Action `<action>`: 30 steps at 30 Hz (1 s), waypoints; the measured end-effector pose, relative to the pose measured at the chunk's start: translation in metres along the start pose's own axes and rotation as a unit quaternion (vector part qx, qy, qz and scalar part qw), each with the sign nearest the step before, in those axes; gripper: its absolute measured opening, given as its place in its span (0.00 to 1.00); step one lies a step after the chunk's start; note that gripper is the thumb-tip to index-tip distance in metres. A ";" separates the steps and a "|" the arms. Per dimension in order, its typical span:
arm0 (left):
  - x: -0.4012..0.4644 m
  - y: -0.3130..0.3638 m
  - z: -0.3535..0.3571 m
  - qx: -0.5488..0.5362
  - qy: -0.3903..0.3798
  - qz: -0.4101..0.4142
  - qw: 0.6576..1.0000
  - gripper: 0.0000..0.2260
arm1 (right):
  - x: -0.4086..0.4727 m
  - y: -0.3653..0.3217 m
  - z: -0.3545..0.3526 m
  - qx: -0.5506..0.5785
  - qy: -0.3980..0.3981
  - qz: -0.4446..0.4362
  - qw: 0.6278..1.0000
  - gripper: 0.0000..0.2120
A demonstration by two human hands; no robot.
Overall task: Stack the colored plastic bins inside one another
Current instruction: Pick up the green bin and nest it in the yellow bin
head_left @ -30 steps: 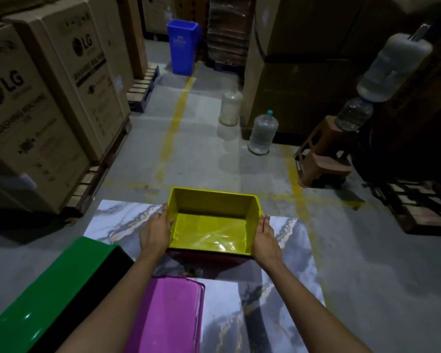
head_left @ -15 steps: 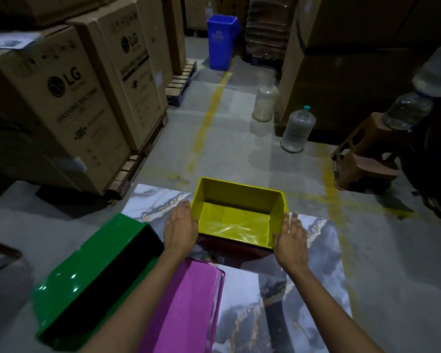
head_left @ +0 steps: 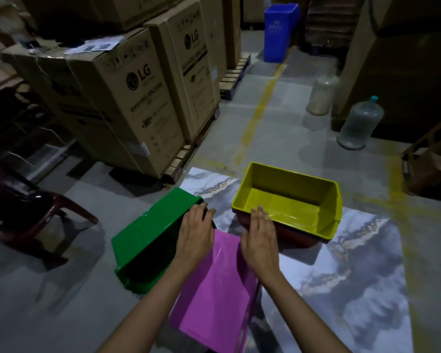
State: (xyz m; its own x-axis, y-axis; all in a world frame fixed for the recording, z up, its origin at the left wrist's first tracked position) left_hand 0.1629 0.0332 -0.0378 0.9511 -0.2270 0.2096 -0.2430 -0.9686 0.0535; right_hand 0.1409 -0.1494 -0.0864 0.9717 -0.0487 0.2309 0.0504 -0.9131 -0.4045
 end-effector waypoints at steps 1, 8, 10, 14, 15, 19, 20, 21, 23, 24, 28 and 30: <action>0.002 -0.005 -0.003 0.005 0.003 -0.002 1.000 0.21 | -0.004 -0.010 0.004 0.005 -0.003 -0.007 1.000 0.31; 0.029 -0.049 -0.002 0.049 -0.012 -0.029 0.998 0.24 | -0.018 -0.067 0.022 0.018 0.013 0.004 1.000 0.26; 0.035 -0.067 0.007 0.047 -0.036 -0.030 0.998 0.23 | -0.017 -0.084 0.029 0.016 0.012 0.020 1.000 0.24; 0.036 -0.103 0.025 0.019 -0.073 -0.012 0.997 0.21 | -0.014 -0.123 0.039 0.020 0.028 0.041 0.999 0.22; 0.036 -0.111 0.028 0.011 -0.078 -0.003 0.997 0.21 | -0.013 -0.130 0.045 0.016 0.024 0.045 0.999 0.23; 0.036 -0.143 0.023 -0.006 -0.069 0.035 0.997 0.22 | -0.008 -0.149 0.063 0.027 -0.015 0.097 0.995 0.25; 0.038 -0.154 0.017 -0.012 -0.066 0.036 0.997 0.22 | -0.007 -0.153 0.064 0.041 -0.023 0.109 0.993 0.25; 0.041 -0.165 0.010 -0.024 -0.062 0.032 0.997 0.22 | -0.005 -0.159 0.064 0.055 -0.028 0.119 0.991 0.25; 0.047 -0.189 -0.006 -0.067 -0.040 0.017 0.997 0.21 | -0.003 -0.167 0.066 0.089 -0.035 0.133 0.987 0.25; 0.049 -0.201 -0.017 -0.093 -0.022 0.005 0.995 0.20 | -0.002 -0.172 0.066 0.104 -0.040 0.138 0.984 0.26; 0.057 -0.239 -0.071 -0.179 0.095 -0.018 0.979 0.16 | 0.006 -0.180 0.070 0.194 -0.054 0.198 0.959 0.34; 0.058 -0.250 -0.092 -0.244 0.138 -0.030 0.959 0.17 | 0.011 -0.179 0.073 0.263 -0.047 0.243 0.932 0.40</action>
State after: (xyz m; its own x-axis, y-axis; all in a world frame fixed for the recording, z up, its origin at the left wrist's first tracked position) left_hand 0.2608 0.2713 0.0508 0.8963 -0.0711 0.4377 -0.3129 -0.8007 0.5108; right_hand 0.1592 0.0426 -0.0760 0.9240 -0.3471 -0.1608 -0.3186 -0.4659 -0.8255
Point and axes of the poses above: each hand's wrist, its own x-axis towards the middle knuckle, its own z-axis out of the palm, y = z × x, the point moved 7 cm from there along x, towards the middle knuckle, and after that the axes turned 1 degree about x, right-handed, at the moved point
